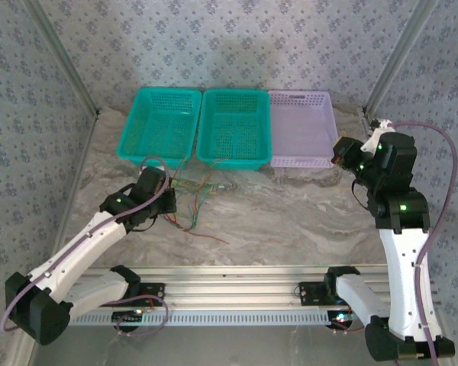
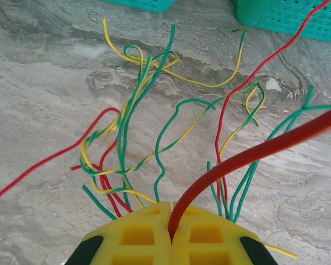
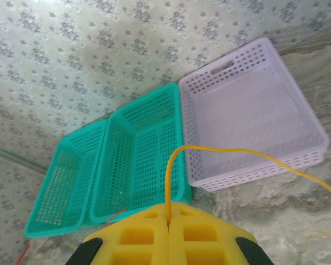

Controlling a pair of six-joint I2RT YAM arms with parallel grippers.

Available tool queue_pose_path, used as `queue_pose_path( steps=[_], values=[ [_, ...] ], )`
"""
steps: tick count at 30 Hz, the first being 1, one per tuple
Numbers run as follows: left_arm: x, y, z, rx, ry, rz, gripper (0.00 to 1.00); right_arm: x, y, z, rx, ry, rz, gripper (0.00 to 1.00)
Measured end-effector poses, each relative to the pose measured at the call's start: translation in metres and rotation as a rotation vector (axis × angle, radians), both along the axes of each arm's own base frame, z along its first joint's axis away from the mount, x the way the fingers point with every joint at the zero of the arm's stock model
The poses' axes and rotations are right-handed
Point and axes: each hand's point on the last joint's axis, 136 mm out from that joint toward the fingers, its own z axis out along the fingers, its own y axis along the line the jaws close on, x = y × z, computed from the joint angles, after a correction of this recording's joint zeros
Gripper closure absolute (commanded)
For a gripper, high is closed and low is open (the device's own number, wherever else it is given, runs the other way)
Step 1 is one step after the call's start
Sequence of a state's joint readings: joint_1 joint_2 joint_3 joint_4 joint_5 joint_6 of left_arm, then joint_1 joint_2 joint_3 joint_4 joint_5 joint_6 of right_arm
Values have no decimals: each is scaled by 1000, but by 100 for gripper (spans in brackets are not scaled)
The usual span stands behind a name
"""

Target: Untangle the cables

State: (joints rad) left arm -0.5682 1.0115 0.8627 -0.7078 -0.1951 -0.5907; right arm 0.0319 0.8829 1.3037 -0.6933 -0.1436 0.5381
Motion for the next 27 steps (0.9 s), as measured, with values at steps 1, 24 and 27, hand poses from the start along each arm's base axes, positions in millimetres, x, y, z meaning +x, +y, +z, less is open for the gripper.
queue_pose_path(
  steps=[1,24,27],
  values=[
    [0,1,2,1,1,3,100,-2,-2,1,-5,-5,-8,100],
    [-33,-38,5,-99,51,-142,100,59,36,98,41,-129,194,100],
    [-40,-42,2,-115,47,-146,100,85,38,102,22,-124,199,100]
  ],
)
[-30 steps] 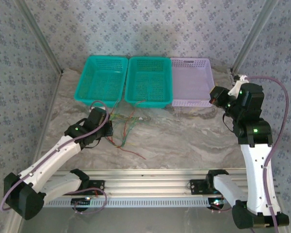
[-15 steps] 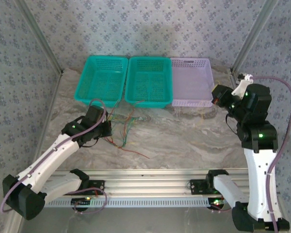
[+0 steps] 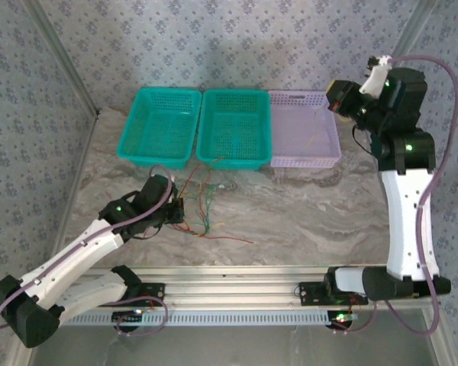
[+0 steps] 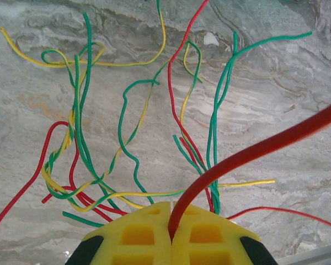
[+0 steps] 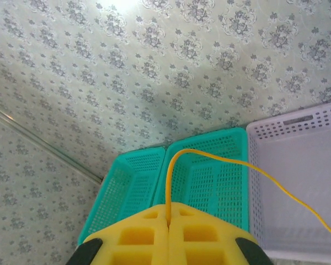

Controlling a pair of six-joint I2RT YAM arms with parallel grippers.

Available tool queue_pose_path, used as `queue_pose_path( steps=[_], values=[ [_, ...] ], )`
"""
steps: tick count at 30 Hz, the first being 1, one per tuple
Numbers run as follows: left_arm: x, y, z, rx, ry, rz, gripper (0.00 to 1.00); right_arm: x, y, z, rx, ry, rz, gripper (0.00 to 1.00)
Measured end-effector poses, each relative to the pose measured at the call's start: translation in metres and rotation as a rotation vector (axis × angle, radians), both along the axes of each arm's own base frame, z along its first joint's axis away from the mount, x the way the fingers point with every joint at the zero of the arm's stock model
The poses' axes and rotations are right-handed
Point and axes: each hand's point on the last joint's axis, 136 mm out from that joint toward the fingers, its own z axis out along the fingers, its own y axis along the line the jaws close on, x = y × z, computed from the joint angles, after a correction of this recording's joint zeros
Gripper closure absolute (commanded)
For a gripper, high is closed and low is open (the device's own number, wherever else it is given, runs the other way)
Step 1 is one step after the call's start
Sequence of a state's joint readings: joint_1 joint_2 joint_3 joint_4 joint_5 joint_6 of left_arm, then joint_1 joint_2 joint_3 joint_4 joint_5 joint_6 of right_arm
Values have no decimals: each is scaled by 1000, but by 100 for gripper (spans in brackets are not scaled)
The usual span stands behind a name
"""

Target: Untangle the cables

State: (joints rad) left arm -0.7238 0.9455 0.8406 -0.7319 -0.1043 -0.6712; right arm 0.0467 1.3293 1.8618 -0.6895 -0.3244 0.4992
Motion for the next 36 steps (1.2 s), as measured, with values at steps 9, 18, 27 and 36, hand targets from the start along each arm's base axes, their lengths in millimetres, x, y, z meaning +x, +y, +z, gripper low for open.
queue_pose_path(
  steps=[9,18,27,36],
  values=[
    [-13,-8,-14,6,9,-12,100,86,-11,-63,-86,150,-54,100],
    [-16,-14,-12,3,-7,-13,100,132,-14,-130,-114,296,-54,100],
    [-14,-22,-15,9,-13,-19,100,149,-11,-127,-117,286,-42,100],
    [-10,-26,-19,22,-14,-19,100,126,-6,-24,-86,66,-35,100]
  ],
)
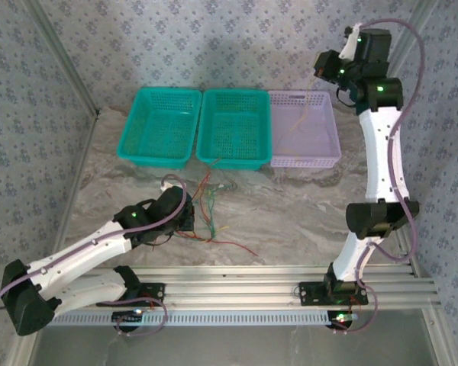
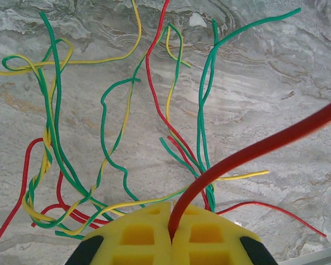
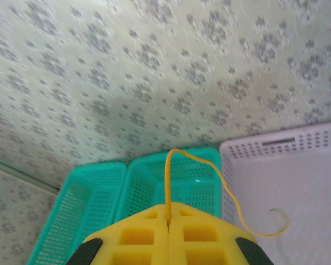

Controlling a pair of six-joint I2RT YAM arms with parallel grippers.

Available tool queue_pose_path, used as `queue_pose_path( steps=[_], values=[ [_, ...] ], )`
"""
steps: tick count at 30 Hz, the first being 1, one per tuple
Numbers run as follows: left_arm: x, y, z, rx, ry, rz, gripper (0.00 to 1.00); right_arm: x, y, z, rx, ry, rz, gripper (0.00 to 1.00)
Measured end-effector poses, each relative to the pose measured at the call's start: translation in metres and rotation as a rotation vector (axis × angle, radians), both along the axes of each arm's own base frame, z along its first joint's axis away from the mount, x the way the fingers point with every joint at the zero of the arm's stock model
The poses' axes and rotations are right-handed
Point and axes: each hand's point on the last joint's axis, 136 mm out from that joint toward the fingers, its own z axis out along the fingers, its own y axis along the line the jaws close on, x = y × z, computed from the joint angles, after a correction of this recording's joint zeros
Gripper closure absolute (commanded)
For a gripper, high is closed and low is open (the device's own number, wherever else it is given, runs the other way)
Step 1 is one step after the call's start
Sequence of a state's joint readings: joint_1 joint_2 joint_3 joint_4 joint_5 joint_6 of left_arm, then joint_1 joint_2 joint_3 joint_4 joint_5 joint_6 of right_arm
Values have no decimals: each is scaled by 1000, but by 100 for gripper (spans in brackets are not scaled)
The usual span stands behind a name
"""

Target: Untangle the cables

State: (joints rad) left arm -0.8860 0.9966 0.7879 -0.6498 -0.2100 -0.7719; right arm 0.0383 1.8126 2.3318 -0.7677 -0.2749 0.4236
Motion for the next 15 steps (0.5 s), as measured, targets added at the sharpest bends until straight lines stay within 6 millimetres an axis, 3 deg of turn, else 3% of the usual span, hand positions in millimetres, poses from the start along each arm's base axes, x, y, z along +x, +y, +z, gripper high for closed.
queue_pose_path(
  steps=[4,8,11,15],
  values=[
    [0,0,-2,6,5,0,100,-6,-9,21,21,-46,-16,100],
    [0,0,-2,6,5,0,100,0,-9,17,36,-35,-10,100],
    [0,-1,-3,10,8,0,100,15,-9,-2,39,5,-3,100],
    [1,-1,-5,15,12,0,100,43,-9,-46,42,95,1,100]
  ],
)
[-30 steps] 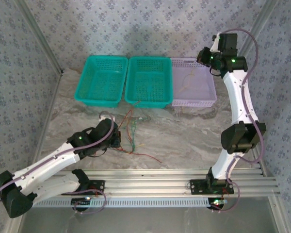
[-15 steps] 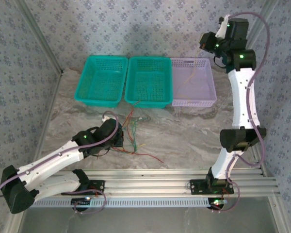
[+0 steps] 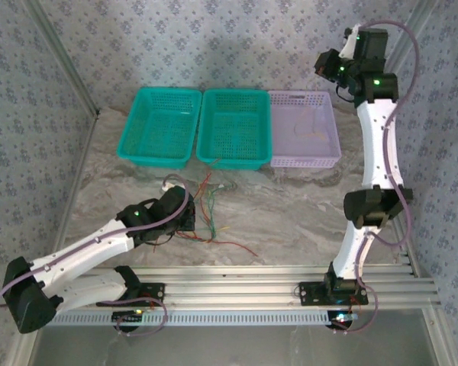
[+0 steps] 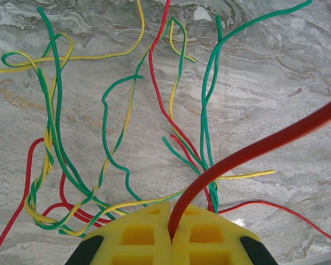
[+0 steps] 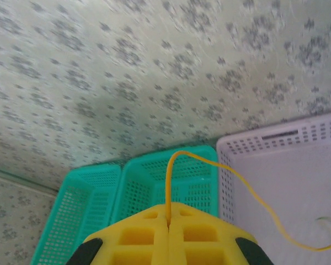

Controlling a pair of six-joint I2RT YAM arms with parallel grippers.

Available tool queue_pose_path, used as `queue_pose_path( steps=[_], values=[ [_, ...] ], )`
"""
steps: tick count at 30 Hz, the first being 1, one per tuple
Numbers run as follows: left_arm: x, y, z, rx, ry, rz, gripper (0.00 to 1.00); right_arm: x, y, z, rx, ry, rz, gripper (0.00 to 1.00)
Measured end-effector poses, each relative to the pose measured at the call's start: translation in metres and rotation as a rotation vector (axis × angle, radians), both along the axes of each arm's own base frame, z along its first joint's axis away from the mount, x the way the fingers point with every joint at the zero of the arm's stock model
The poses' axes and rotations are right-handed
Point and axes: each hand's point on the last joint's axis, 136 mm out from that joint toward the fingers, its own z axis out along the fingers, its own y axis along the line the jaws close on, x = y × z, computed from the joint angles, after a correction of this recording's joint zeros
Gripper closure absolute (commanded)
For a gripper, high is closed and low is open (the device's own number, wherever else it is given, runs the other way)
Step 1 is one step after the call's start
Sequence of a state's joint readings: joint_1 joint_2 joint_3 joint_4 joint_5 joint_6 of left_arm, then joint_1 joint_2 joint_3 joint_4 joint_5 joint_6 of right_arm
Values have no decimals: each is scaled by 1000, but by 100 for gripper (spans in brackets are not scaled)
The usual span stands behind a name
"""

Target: Untangle the cables

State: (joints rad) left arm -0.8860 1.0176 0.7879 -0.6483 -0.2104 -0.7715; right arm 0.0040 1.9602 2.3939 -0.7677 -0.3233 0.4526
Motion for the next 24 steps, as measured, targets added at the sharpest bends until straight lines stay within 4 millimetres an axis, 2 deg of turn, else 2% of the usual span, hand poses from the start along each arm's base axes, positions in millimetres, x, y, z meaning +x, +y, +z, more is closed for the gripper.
queue_pose_path(
  steps=[5,14,17,24],
  values=[
    [0,0,0,-2,-1,0,100,26,0,-64,-1,131,2,100],
    [3,-4,-3,3,3,0,100,26,2,-140,-16,295,16,99],
    [3,-5,-4,4,4,-3,100,24,3,-153,-17,325,17,92],
    [1,-11,-1,-6,2,-15,100,24,-2,-156,-33,334,-5,81]
  ],
)
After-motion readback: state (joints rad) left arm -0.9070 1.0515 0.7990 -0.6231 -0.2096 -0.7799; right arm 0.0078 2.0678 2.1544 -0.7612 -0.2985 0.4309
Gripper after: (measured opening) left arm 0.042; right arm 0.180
